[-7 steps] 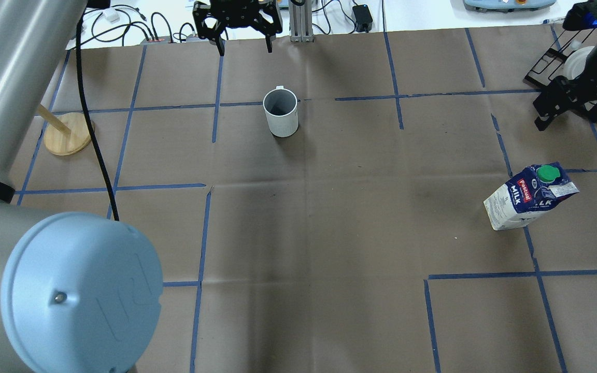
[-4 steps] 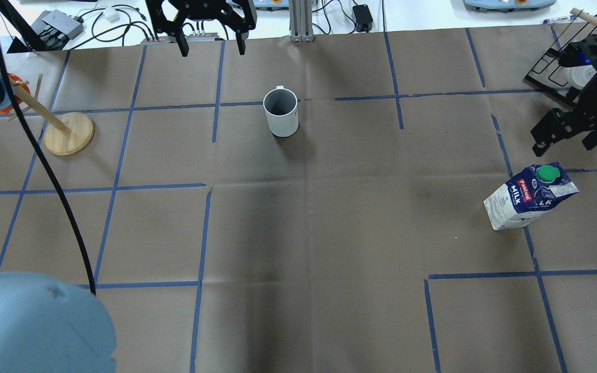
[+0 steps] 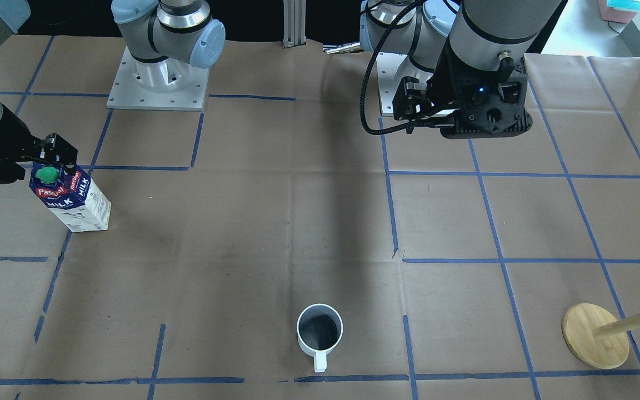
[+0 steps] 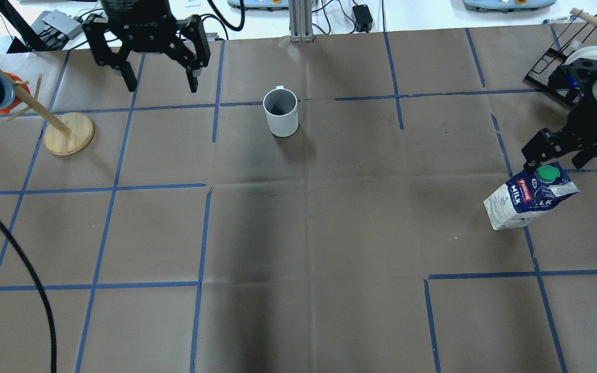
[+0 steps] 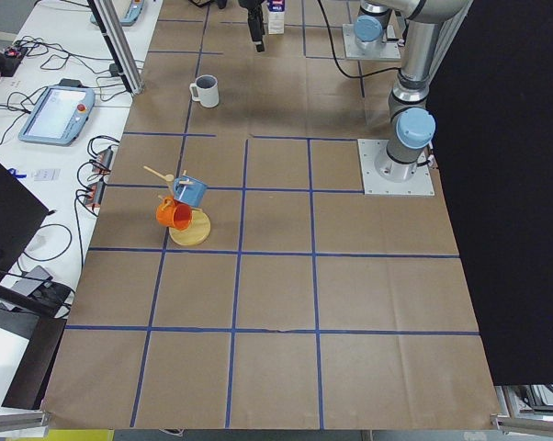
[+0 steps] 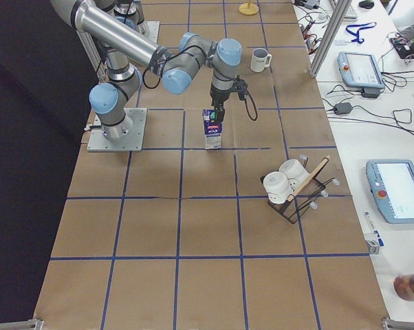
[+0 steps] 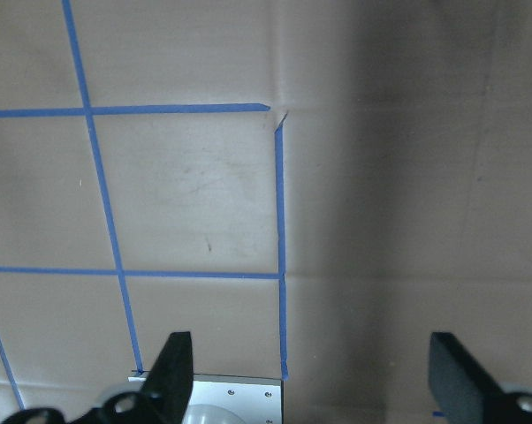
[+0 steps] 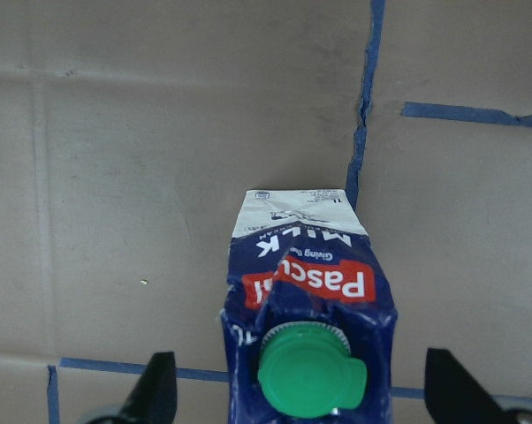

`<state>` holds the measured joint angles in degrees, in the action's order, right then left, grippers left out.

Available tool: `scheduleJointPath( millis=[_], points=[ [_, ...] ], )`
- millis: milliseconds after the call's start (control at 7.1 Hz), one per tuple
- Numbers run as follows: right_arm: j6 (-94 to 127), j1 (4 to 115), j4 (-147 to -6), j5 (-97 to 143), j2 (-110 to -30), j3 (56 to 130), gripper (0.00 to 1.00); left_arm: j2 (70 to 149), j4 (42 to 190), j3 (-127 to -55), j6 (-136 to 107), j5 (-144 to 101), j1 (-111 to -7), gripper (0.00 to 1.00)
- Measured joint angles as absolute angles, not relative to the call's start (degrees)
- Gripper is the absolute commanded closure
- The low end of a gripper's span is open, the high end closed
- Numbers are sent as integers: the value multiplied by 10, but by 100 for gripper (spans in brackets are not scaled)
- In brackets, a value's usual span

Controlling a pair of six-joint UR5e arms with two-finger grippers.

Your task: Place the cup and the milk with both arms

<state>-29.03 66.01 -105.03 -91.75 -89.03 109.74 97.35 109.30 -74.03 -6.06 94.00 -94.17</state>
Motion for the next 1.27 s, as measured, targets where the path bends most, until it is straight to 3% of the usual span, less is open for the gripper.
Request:
scheduleJointPath(
  millis=[141, 423, 1268],
  points=[
    [-286, 660, -1058, -919, -890, 1108, 1, 945, 1034, -802, -60, 940, -938, 1],
    [-280, 660, -1062, -923, -891, 1116, 43, 916, 955, -872, -61, 924, -936, 1],
    [-275, 662, -1044, -924, -910, 1095, 42, 898, 936, -893, -57, 897, -936, 1]
  ],
)
